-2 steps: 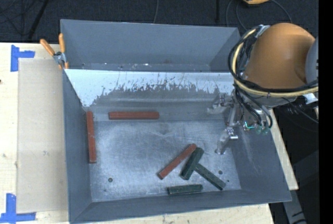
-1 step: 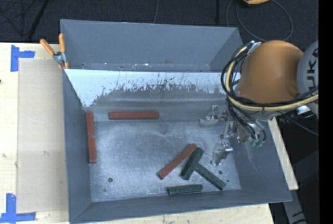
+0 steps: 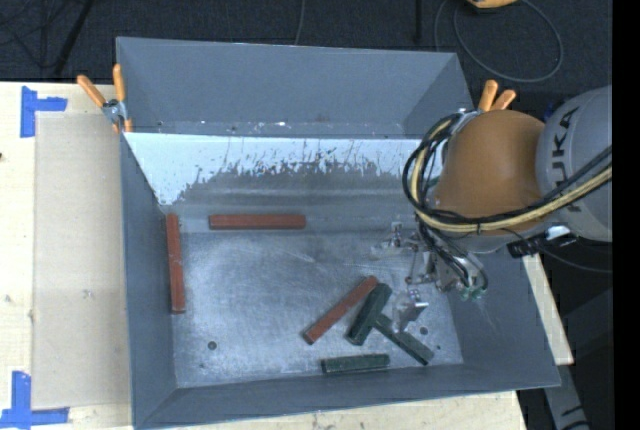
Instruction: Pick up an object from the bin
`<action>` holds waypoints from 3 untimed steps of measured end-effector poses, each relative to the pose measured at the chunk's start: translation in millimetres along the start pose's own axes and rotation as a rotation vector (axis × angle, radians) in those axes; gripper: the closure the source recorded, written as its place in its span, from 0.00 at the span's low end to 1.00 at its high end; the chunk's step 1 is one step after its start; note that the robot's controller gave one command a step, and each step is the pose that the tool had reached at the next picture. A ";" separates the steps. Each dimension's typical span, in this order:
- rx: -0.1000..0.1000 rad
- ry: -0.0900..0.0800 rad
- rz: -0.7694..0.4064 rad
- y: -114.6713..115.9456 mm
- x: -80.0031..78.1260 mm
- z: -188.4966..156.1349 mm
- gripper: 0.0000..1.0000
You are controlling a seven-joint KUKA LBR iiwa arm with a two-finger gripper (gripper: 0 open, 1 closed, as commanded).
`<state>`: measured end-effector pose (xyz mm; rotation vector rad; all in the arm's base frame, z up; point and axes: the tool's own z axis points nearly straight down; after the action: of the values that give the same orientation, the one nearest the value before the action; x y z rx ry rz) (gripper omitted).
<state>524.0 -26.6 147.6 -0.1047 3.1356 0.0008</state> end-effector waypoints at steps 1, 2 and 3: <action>0.001 0.002 0.137 20.0 23.3 53.7 0.00; -0.005 0.001 -0.114 -2.5 -46.8 72.5 1.00; -0.005 0.001 -0.115 -2.5 -46.8 72.5 1.00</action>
Offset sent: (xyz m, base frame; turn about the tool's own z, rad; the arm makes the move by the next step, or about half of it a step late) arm 0.0442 -0.0030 -0.0776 -0.1123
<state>571.2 -25.9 75.3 -0.2842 3.1258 0.0080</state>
